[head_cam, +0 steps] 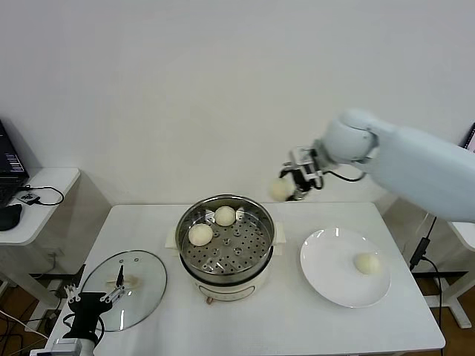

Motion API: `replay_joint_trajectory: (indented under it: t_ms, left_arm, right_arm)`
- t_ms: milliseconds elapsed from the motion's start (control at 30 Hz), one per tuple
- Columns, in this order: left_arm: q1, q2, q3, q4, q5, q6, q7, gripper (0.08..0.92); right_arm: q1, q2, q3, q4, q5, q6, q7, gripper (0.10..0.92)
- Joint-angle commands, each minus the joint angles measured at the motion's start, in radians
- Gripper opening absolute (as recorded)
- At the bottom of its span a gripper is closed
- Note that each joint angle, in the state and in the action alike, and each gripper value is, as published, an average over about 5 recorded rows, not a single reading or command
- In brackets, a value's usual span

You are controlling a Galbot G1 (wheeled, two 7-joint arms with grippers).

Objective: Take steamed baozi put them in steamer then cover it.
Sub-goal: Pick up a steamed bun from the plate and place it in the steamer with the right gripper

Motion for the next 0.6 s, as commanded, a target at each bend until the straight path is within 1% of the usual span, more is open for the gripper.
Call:
replay_joint_trajectory:
  t_ms: [33,233,400,600]
  left_arm:
    - [0.001,-0.004,-0.003,0.001,0.003,0.001,0.000,0.823]
    - [0.003,-0.011,-0.010,-0.001,0.005,0.002,0.001,0.823]
    - [0.007,-0.013,-0.012,0.003,0.005,0.000,-0.001,0.823]
    - [0.004,-0.018,-0.013,0.004,0.005,-0.001,-0.001,0.823]
  right_arm:
    - [0.033,0.252,-0.116,-0.020,0.038,0.055,0.023,0.645]
    - [-0.031,0.297,-0.157,-0.037,-0.019,0.167,0.020,0.645]
    - [-0.056,0.304,-0.177,-0.056,-0.068,0.279,-0.010,0.645]
    - [-0.067,0.304,-0.191,-0.045,-0.124,0.355,-0.030,0.646]
